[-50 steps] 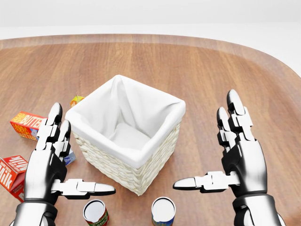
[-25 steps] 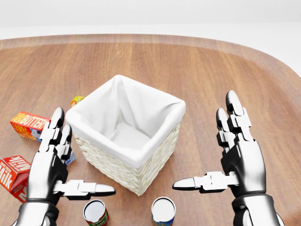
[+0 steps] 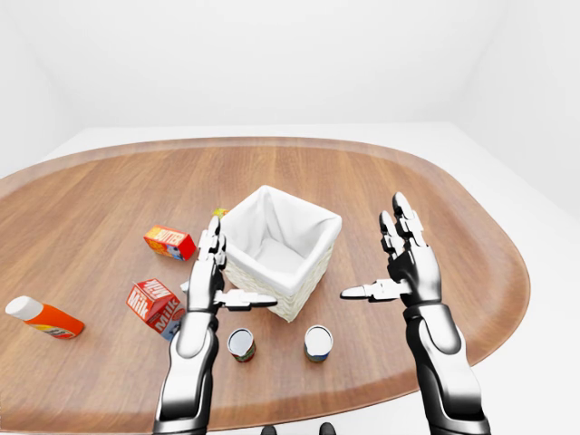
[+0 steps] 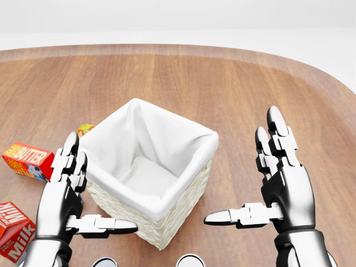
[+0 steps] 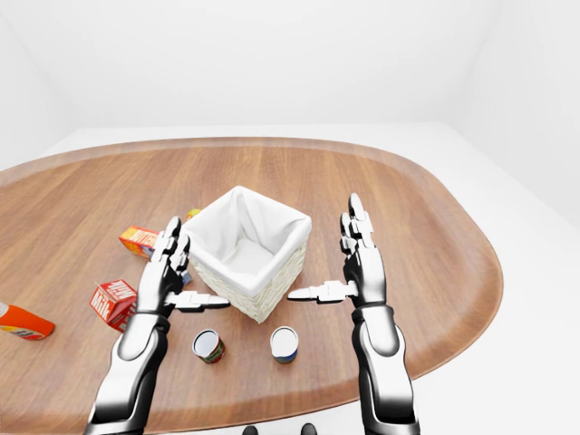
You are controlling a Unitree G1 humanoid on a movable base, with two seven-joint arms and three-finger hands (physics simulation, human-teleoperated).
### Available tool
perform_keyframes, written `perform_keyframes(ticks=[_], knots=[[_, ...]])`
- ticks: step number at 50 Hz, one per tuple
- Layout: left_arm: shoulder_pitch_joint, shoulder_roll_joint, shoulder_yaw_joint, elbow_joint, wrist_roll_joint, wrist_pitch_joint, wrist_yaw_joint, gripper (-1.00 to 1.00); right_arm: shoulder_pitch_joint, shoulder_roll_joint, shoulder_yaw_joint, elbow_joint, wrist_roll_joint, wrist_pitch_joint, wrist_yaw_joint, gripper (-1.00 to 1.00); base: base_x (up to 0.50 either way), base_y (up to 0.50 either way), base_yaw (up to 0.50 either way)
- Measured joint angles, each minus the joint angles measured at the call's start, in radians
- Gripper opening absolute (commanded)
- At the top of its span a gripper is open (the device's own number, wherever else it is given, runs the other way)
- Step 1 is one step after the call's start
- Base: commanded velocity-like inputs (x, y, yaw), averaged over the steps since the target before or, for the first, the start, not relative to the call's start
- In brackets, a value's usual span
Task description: Pick up the tomato sauce, and put it in the basket.
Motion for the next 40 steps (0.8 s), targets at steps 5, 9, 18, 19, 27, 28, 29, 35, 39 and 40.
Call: perform_keyframes(ticks=[5, 9, 18, 19, 27, 28, 29, 35, 39, 40], knots=[[0.002, 0.000, -0.001, -0.001, 0.000, 0.000, 0.000, 1.00, -0.001, 0.000, -0.001, 0.001, -0.001, 0.000, -0.001, 1.00, 0.00, 0.00, 0.00], [0.002, 0.001, 0.000, -0.004, 0.001, 0.000, 0.000, 1.00, -0.002, 0.000, -0.002, 0.004, -0.001, 0.000, -0.001, 1.00, 0.00, 0.00, 0.00], [0.003, 0.003, 0.001, -0.018, 0.011, 0.000, 0.002, 1.00, -0.005, -0.001, -0.004, 0.013, -0.002, 0.000, -0.001, 1.00, 0.00, 0.00, 0.00], [0.003, 0.003, 0.001, -0.021, 0.013, 0.000, 0.003, 1.00, -0.006, -0.002, -0.004, 0.015, -0.001, 0.000, -0.001, 1.00, 0.00, 0.00, 0.00], [0.009, 0.003, -0.001, -0.049, 0.024, 0.000, 0.003, 1.00, -0.010, -0.003, -0.009, 0.018, -0.001, 0.000, -0.002, 1.00, 0.00, 0.00, 0.00], [0.010, 0.003, -0.002, -0.053, 0.025, 0.000, 0.003, 1.00, -0.011, -0.004, -0.010, 0.018, 0.000, 0.000, -0.002, 1.00, 0.00, 0.00, 0.00], [0.011, 0.003, -0.002, -0.057, 0.026, 0.000, 0.003, 1.00, -0.011, -0.004, -0.010, 0.018, 0.000, 0.000, -0.002, 1.00, 0.00, 0.00, 0.00], [0.018, 0.003, -0.003, -0.093, 0.035, 0.000, 0.001, 1.00, -0.014, -0.005, -0.013, 0.022, 0.000, 0.000, -0.002, 1.00, 0.00, 0.00, 0.00], [0.024, 0.003, -0.005, -0.116, 0.042, 0.000, -0.001, 1.00, -0.015, -0.005, -0.014, 0.021, 0.000, 0.000, -0.002, 1.00, 0.00, 0.00, 0.00], [0.025, 0.003, -0.005, -0.121, 0.044, 0.000, -0.001, 1.00, -0.015, -0.005, -0.014, 0.020, 0.000, 0.000, -0.003, 1.00, 0.00, 0.00, 0.00]])
